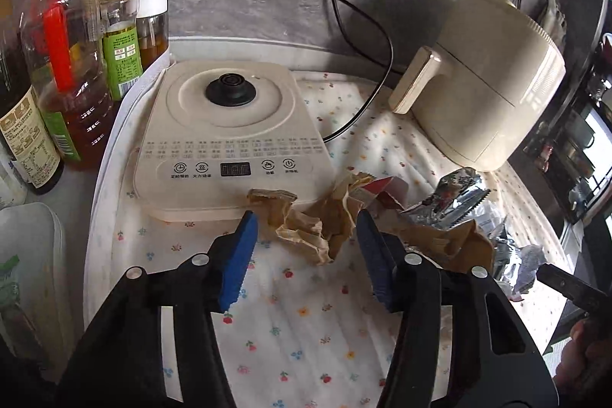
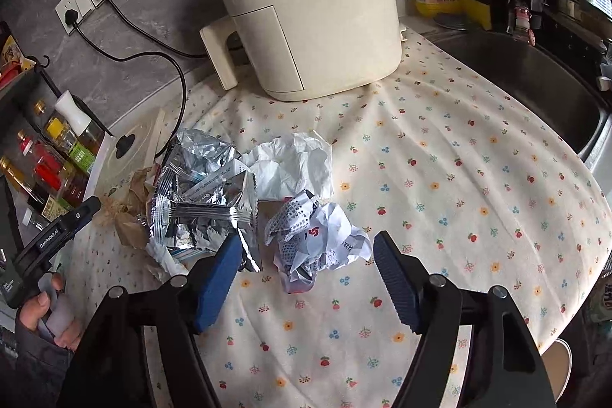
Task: Collect trash
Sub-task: 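Move both grippers back to the trash on the tablecloth, then grasp brown paper with the left gripper while the right gripper grasps a crumpled white wrapper, then carry the brown paper and white wrapper over the white bin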
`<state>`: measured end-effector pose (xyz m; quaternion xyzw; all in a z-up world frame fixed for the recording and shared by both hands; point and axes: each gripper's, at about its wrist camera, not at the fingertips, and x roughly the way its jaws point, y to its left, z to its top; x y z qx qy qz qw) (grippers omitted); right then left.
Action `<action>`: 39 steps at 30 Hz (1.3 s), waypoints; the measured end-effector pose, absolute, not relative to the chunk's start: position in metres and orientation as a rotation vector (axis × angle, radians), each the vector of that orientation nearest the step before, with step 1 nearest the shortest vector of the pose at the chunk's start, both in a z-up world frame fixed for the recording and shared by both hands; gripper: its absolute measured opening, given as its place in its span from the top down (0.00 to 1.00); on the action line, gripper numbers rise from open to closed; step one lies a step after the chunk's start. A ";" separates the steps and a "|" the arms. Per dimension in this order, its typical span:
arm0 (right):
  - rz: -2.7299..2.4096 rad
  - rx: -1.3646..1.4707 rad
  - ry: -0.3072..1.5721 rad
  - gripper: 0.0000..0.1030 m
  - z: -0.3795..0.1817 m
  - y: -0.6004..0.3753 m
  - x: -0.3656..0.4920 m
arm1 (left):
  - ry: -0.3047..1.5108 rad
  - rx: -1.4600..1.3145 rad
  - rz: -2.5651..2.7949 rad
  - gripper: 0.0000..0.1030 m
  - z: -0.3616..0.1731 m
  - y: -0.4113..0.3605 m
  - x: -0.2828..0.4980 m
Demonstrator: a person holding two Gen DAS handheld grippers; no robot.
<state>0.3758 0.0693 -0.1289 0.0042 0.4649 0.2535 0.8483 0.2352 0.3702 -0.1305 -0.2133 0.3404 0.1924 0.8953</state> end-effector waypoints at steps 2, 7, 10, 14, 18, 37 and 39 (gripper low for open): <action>0.535 -0.002 0.988 0.32 -0.132 0.075 0.381 | 0.724 -0.450 0.407 0.50 -0.138 0.375 0.242; 0.545 0.000 1.033 0.65 -0.143 0.085 0.394 | 0.764 -0.491 0.405 0.71 -0.153 0.383 0.255; 0.554 0.003 1.013 0.77 -0.140 0.083 0.393 | 0.742 -0.487 0.431 0.91 -0.148 0.382 0.253; 0.561 0.014 0.984 0.81 -0.131 0.076 0.387 | 0.687 -0.481 0.431 0.92 -0.132 0.374 0.245; 0.572 0.028 0.950 0.81 -0.120 0.064 0.377 | 0.645 -0.476 0.421 0.92 -0.116 0.365 0.233; 0.487 0.139 0.868 0.81 -0.071 -0.099 0.310 | 0.559 -0.397 0.201 0.92 -0.049 0.215 0.229; 0.455 0.185 0.870 0.81 -0.067 -0.129 0.301 | 0.579 -0.361 0.141 0.92 -0.049 0.184 0.235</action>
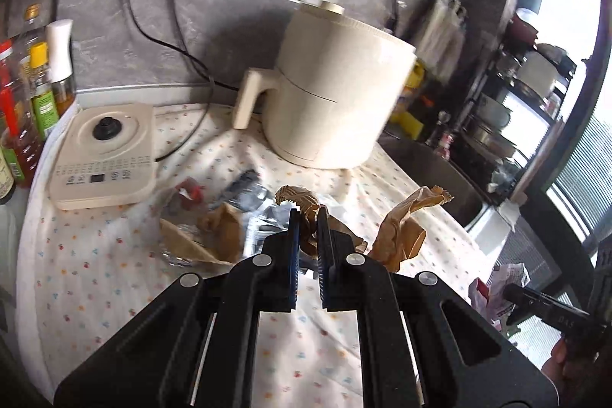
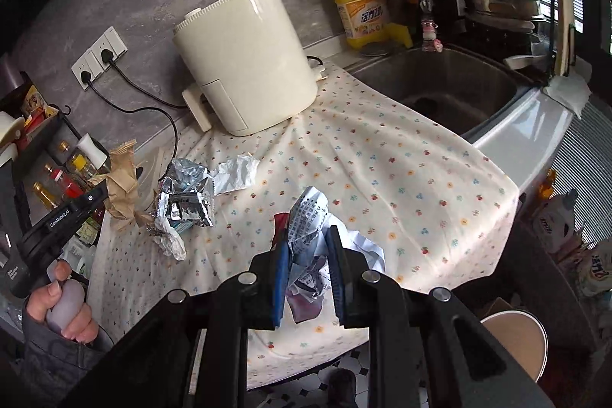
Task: Collect trash
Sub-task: 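Carry the brown paper and white wrapper over the white bin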
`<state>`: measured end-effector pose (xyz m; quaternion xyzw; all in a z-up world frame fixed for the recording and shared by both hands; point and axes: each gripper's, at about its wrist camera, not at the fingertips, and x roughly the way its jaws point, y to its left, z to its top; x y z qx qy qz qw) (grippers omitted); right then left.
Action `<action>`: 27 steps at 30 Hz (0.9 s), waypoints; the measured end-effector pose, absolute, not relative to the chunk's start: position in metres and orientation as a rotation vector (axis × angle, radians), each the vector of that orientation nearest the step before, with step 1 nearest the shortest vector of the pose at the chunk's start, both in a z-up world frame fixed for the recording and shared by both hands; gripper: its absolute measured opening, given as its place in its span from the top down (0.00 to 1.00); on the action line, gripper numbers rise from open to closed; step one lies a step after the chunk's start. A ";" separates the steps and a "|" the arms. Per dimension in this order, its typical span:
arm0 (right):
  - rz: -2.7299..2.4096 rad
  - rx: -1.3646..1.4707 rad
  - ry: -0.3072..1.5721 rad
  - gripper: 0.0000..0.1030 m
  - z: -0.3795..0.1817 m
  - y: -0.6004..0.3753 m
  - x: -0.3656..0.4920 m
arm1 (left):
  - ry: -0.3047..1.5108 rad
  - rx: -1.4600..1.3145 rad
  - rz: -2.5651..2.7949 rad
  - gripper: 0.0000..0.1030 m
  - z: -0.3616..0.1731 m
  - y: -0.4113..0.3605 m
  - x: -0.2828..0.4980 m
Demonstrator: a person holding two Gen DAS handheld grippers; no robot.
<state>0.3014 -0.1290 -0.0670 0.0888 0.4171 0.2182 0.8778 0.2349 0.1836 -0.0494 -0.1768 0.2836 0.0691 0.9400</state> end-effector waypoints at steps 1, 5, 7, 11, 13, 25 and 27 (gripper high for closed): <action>0.438 0.205 0.868 0.81 -0.065 -0.144 0.296 | 0.590 -0.346 0.117 0.92 -0.051 0.169 0.238; 0.383 0.252 0.864 0.81 -0.063 -0.199 0.279 | 0.632 -0.316 0.013 0.92 -0.058 0.112 0.250; 0.352 0.286 0.869 0.81 -0.066 -0.227 0.272 | 0.651 -0.305 -0.033 0.92 -0.062 0.084 0.255; 0.283 0.326 0.878 0.81 -0.073 -0.276 0.258 | 0.683 -0.275 -0.118 0.92 -0.069 0.028 0.263; 0.248 0.341 0.885 0.80 -0.078 -0.299 0.250 | 0.705 -0.259 -0.162 0.92 -0.075 0.000 0.267; 0.106 0.380 1.003 0.49 -0.137 -0.397 0.218 | 0.810 -0.206 -0.325 0.91 -0.128 -0.131 0.262; 0.097 0.394 0.996 0.43 -0.141 -0.411 0.211 | 0.833 -0.201 -0.324 0.91 -0.140 -0.143 0.258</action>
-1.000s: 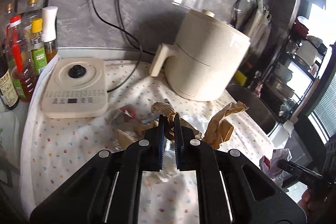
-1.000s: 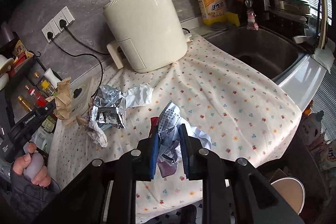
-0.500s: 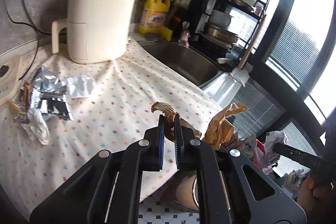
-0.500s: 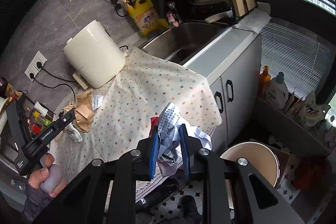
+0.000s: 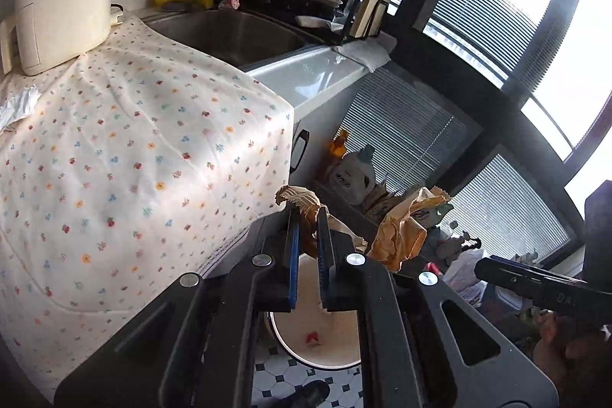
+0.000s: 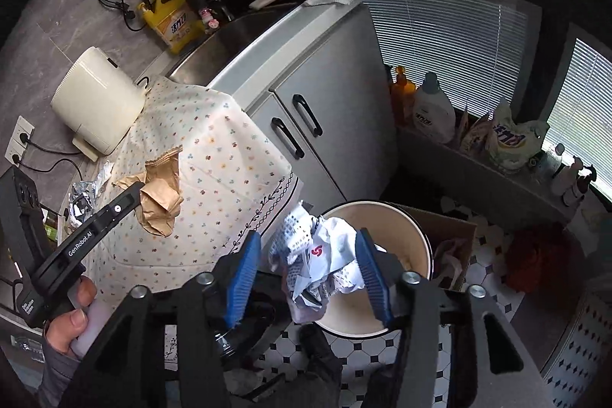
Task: Collect trash
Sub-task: 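Carry the brown paper and white wrapper over the white bin, then open the left gripper over the bin while the right gripper releases the wrapper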
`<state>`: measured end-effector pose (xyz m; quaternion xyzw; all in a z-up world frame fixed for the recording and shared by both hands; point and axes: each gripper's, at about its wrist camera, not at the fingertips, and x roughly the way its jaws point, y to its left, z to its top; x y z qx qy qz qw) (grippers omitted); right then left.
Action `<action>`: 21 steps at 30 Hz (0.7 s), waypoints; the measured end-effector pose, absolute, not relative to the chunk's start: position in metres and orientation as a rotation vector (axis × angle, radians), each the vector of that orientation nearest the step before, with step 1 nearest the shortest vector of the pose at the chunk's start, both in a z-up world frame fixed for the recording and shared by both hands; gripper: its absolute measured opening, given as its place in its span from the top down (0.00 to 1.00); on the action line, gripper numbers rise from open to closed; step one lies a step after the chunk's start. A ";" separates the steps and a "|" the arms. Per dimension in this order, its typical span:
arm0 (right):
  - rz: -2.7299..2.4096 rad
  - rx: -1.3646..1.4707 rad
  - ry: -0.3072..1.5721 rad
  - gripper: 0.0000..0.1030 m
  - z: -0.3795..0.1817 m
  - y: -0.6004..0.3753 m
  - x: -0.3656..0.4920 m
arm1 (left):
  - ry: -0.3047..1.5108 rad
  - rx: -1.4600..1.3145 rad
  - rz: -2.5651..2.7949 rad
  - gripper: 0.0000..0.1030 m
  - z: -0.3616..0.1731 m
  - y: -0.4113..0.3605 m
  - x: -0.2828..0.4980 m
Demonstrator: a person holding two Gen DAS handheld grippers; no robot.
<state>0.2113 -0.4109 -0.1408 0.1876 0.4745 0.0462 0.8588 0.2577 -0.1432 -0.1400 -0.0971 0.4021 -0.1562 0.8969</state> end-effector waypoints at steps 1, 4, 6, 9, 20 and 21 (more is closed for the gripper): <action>0.095 0.385 0.996 0.41 -0.141 -0.417 0.208 | 0.844 -0.205 -0.320 0.91 -0.146 -0.147 0.256; 0.091 0.370 0.995 0.40 -0.141 -0.435 0.199 | 0.878 -0.209 -0.299 0.91 -0.164 -0.158 0.253; 0.075 0.369 0.994 0.40 -0.141 -0.448 0.192 | 0.898 -0.211 -0.289 0.91 -0.174 -0.166 0.252; 0.051 0.375 0.995 0.39 -0.144 -0.465 0.183 | 0.920 -0.200 -0.294 0.91 -0.186 -0.182 0.252; -0.010 0.371 1.005 0.36 -0.143 -0.492 0.163 | 0.980 -0.178 -0.342 0.19 -0.198 -0.223 0.261; -0.017 0.372 0.999 0.33 -0.142 -0.490 0.163 | 0.961 -0.175 -0.339 0.16 -0.192 -0.221 0.261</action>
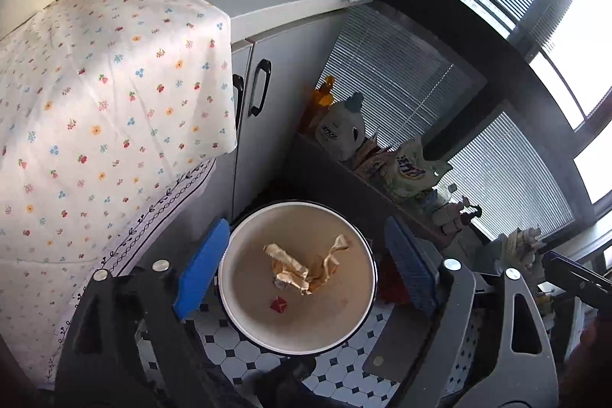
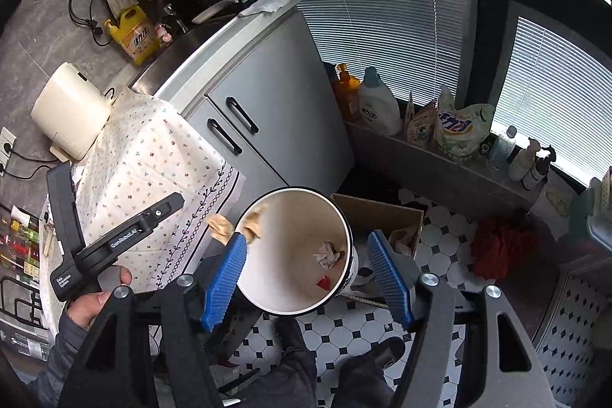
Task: Collect trash
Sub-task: 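Open the left gripper over the bin while the right gripper releases the wrapper, then move both grippers back to the remaining trash on the tablecloth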
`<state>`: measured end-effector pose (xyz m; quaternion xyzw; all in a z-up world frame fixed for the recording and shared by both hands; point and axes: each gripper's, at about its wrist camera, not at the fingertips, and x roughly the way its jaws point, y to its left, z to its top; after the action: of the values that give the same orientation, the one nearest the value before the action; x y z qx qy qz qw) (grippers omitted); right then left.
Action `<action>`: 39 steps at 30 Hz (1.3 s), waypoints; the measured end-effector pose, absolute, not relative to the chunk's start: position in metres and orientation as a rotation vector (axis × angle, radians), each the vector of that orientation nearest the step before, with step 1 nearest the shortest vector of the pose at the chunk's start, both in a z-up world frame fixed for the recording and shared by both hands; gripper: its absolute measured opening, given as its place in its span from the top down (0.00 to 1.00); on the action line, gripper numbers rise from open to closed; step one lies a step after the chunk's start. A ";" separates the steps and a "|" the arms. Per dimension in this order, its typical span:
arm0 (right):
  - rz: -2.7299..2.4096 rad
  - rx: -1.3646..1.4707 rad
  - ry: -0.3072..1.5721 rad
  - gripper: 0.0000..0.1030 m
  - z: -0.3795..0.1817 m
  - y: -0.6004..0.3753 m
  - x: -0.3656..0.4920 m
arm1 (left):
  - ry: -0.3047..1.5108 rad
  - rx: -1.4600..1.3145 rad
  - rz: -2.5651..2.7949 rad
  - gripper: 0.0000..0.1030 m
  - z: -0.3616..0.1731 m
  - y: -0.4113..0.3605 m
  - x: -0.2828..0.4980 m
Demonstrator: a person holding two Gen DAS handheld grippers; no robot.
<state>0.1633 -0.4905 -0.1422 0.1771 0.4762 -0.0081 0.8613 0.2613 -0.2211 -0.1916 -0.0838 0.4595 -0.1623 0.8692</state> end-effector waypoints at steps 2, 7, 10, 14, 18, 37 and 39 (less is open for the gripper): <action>-0.028 0.382 0.987 0.30 -0.140 -0.486 0.166 | 0.958 -0.162 -0.332 0.12 -0.183 -0.216 0.264; -0.035 0.364 0.959 0.20 -0.133 -0.459 0.183 | 0.910 -0.146 -0.354 0.09 -0.155 -0.185 0.268; -0.025 0.366 0.933 0.14 -0.126 -0.435 0.198 | 0.886 -0.150 -0.354 0.08 -0.137 -0.160 0.269; -0.004 0.328 0.870 0.08 -0.111 -0.397 0.217 | 0.837 -0.140 -0.307 0.06 -0.114 -0.121 0.266; 0.038 0.270 0.811 0.08 -0.096 -0.354 0.235 | 0.784 -0.164 -0.224 0.06 -0.095 -0.076 0.262; 0.397 0.093 0.738 0.08 -0.070 -0.135 0.299 | 0.634 -0.247 0.139 0.06 -0.066 0.141 0.229; 0.427 0.090 0.751 0.08 -0.072 -0.116 0.303 | 0.630 -0.257 0.163 0.06 -0.067 0.159 0.226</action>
<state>0.3032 -0.1158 -0.0723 0.0436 0.3639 0.2069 0.9071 0.2259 0.1586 -0.0667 -0.1259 0.3088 0.0801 0.9393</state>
